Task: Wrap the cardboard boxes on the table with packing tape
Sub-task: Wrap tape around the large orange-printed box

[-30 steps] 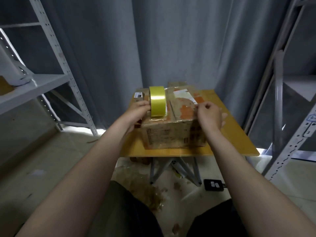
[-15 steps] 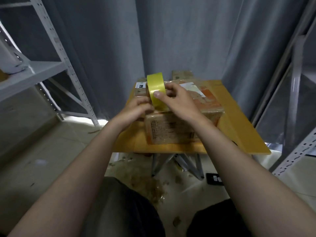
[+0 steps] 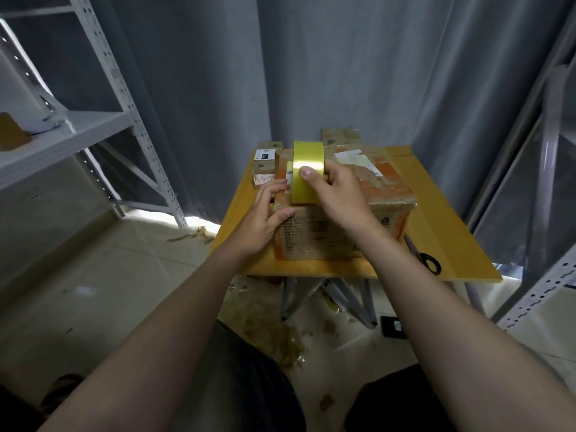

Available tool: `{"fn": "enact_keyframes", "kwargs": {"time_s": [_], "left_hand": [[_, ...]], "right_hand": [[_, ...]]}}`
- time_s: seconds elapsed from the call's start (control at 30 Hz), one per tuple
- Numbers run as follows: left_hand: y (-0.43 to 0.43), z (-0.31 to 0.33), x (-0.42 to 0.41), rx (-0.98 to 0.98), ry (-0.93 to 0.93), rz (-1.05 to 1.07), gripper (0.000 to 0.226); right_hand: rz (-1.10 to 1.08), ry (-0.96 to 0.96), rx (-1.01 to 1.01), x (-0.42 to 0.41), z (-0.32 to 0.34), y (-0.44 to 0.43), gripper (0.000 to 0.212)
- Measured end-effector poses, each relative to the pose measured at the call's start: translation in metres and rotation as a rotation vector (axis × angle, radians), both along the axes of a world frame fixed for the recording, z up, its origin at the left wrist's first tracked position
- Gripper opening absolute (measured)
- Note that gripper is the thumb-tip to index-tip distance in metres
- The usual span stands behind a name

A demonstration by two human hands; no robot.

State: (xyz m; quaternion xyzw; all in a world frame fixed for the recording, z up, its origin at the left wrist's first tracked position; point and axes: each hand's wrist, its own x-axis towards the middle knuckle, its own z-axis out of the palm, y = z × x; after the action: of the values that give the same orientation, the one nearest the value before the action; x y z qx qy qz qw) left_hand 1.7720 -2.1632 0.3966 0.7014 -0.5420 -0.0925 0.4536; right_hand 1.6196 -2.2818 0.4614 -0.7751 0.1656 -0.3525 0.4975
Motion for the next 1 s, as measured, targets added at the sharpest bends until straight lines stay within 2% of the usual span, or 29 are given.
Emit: {"fn": "enact_keyframes", "kwargs": {"time_s": [0.1, 0.17, 0.23, 0.3, 0.57, 0.77, 1.0], "left_hand": [[-0.001, 0.0, 0.002, -0.017, -0.001, -0.013, 0.046], [-0.003, -0.002, 0.003, -0.032, -0.012, -0.027, 0.043], [-0.005, -0.002, 0.003, -0.037, -0.021, -0.02, 0.042], [-0.01, 0.0, 0.003, -0.024, -0.022, 0.006, 0.043], [-0.012, 0.012, 0.007, 0.147, 0.017, -0.083, 0.061], [-0.012, 0.01, 0.004, 0.13, -0.005, -0.043, 0.055], [-0.014, 0.009, 0.007, 0.129, 0.008, -0.046, 0.05]], "right_hand": [[-0.046, -0.115, 0.057, -0.001, 0.002, 0.011, 0.032], [-0.053, -0.144, 0.092, -0.004, -0.001, 0.014, 0.034], [-0.016, -0.149, 0.083, -0.009, -0.008, 0.015, 0.031], [0.029, -0.122, 0.073, -0.012, -0.017, 0.013, 0.019], [-0.004, -0.127, 0.075, -0.01, -0.021, 0.01, 0.017], [-0.051, -0.169, 0.119, -0.014, -0.009, 0.02, 0.028], [-0.109, -0.135, 0.237, -0.029, -0.042, 0.045, 0.014]]}}
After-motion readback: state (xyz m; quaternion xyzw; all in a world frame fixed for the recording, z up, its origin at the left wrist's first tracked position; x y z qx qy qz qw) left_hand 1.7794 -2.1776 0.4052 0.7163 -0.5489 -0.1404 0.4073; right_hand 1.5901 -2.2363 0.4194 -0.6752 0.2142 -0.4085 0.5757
